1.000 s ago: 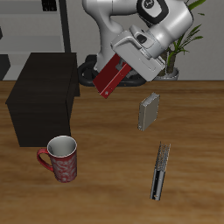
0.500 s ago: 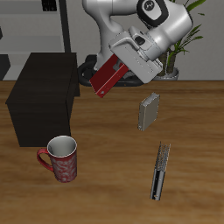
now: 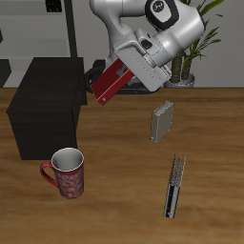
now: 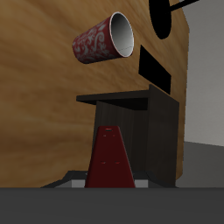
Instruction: Place the red book in the top region of the shelf
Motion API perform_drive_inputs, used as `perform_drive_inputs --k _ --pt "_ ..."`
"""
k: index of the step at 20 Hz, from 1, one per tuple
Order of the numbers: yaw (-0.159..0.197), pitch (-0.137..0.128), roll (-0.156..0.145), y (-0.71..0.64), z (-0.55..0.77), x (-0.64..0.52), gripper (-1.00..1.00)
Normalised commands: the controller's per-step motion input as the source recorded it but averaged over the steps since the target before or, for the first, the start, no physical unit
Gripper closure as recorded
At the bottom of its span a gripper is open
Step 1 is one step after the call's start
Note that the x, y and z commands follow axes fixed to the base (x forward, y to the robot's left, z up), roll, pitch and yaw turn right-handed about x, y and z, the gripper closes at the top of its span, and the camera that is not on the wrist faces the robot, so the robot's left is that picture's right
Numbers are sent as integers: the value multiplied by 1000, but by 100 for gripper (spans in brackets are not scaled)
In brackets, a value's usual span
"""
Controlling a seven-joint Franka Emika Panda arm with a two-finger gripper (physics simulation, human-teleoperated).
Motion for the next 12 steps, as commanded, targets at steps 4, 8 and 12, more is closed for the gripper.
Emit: perform_drive_inputs --k 4,8,12 --pt "-12 7 -35 -85 -3 104 100" --pt "-1 10 -18 -59 -54 143 100" --pt "6 5 -34 -107 -99 94 100"
